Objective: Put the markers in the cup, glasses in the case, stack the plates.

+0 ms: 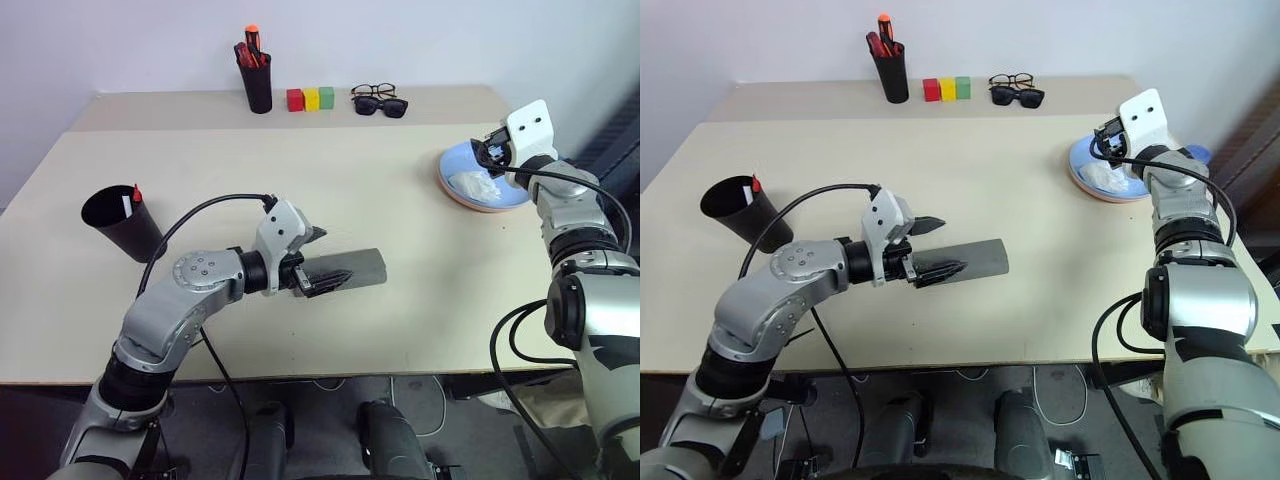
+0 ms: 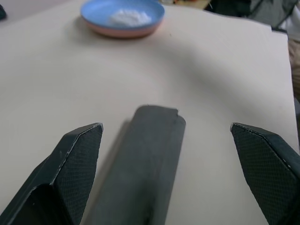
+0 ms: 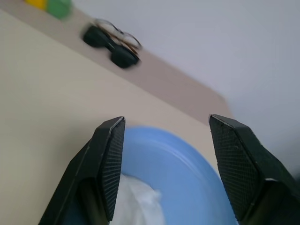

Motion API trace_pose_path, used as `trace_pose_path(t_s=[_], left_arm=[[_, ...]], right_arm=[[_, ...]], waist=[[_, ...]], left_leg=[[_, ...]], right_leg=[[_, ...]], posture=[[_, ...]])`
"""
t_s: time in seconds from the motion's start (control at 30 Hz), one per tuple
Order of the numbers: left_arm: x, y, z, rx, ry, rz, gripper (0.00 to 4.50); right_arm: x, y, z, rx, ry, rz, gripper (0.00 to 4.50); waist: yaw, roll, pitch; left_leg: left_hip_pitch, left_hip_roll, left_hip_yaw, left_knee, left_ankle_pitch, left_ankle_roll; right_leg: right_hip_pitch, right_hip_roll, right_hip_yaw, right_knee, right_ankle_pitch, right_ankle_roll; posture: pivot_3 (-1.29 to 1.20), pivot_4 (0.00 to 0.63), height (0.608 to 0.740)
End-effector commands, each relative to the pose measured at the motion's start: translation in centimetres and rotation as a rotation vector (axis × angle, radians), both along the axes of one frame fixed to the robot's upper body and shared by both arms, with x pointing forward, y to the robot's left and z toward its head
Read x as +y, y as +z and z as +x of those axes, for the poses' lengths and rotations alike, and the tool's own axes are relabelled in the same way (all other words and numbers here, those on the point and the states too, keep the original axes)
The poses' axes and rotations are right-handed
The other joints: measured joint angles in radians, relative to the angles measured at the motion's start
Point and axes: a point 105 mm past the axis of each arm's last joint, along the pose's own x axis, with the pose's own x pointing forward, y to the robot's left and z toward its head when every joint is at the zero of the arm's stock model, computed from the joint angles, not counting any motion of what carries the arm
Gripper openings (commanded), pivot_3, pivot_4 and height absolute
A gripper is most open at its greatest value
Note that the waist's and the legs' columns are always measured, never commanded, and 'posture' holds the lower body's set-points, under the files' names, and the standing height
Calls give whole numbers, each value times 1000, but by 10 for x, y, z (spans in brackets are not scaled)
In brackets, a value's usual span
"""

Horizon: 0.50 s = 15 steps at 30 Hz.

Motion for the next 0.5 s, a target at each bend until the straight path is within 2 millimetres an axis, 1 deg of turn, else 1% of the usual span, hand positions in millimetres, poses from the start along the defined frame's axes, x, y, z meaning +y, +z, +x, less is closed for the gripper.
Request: trace_pose_path(t_s=[0.03,0.1,0.13,0.23,0.3,0.4,0.47,0.5], left_arm=[[5,8,4,-100,46,-64,4500],[7,6,2,-128,48,-88,4500],[9,3,0,-112,53,-98,4500],[22,-2,-1,-95,105,-126,4500],[32,-5,-3,-98,138,-137,4500],[48,-3,-5,-122,196,-169,4500],[64,-9,-9,-113,252,-162,4500],[69,-13,-11,-110,276,-152,4500]], right_arm=[[-3,17,-17,-62,156,37,2870],[-4,7,-30,-18,262,62,2870],[-5,1,-38,5,307,56,2870],[-17,-20,-74,79,372,53,2870],[-23,-32,-99,127,383,74,2870],[-29,-46,-133,189,369,93,2870],[-31,-59,-156,241,366,107,2870],[-31,-63,-165,261,364,109,2870]], waist=[[1,0,0],[4,0,0],[8,0,0],[16,0,0],[29,1,0],[27,2,-1],[25,2,-1],[24,2,-1]], left_leg=[[0,0,0,0,0,0],[0,0,0,0,0,0],[0,0,0,0,0,0],[0,0,0,0,0,0],[-1,0,-1,0,0,0],[-2,0,0,0,0,0],[-1,1,1,1,0,0],[-1,1,1,1,-1,0]], right_leg=[[0,0,0,0,0,0],[0,0,0,0,0,0],[0,0,0,0,0,0],[0,0,0,0,0,0],[-1,0,0,0,0,0],[-2,0,0,0,-1,0],[-2,-1,0,0,-1,0],[-1,-1,0,0,-2,1]], posture=[[0,150,740],[0,150,740],[0,150,740],[0,150,740],[0,150,740],[0,150,740],[0,150,740],[0,150,740]])
